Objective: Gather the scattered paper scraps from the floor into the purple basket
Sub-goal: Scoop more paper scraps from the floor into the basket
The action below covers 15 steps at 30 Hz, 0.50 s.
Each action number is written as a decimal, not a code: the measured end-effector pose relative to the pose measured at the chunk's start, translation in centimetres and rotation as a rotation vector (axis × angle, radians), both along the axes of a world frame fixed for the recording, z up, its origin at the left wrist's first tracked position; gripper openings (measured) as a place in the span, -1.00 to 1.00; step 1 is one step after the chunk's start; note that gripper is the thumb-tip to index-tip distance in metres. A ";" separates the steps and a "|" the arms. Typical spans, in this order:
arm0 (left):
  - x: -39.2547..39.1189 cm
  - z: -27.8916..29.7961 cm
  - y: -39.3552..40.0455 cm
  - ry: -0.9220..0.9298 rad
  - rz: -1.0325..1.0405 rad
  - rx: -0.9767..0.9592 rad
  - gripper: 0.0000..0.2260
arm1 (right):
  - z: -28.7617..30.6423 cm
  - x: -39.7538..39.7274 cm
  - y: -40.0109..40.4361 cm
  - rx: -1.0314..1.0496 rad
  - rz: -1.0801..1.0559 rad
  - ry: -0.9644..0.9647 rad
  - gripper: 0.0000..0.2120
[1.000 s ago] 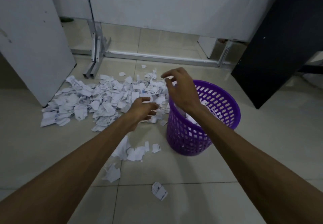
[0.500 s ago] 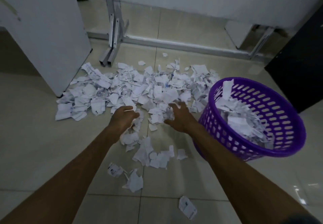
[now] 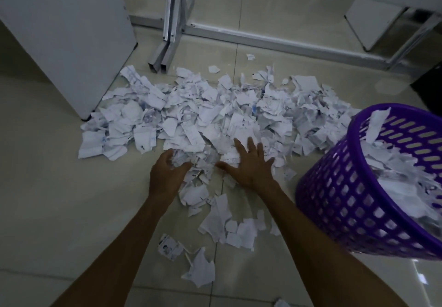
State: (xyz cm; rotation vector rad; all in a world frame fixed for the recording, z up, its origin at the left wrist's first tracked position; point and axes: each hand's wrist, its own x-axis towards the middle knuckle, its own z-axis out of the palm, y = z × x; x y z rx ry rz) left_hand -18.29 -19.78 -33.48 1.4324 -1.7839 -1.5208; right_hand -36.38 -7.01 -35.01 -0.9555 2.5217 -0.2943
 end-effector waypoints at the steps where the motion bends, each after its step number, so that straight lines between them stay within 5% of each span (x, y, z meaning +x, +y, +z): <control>1: -0.1 -0.1 0.2 0.003 -0.010 -0.003 -0.41 | -0.3 0.6 0.2 0.001 0.016 0.027 -0.04; 6: 0.4 0.2 1.4 -0.001 -0.056 0.061 -0.36 | -0.3 3.6 2.1 -0.031 0.116 0.097 -0.17; 15: 2.1 2.4 2.9 -0.099 -0.095 0.048 -0.56 | 2.3 6.6 5.9 -0.016 0.329 0.119 -0.17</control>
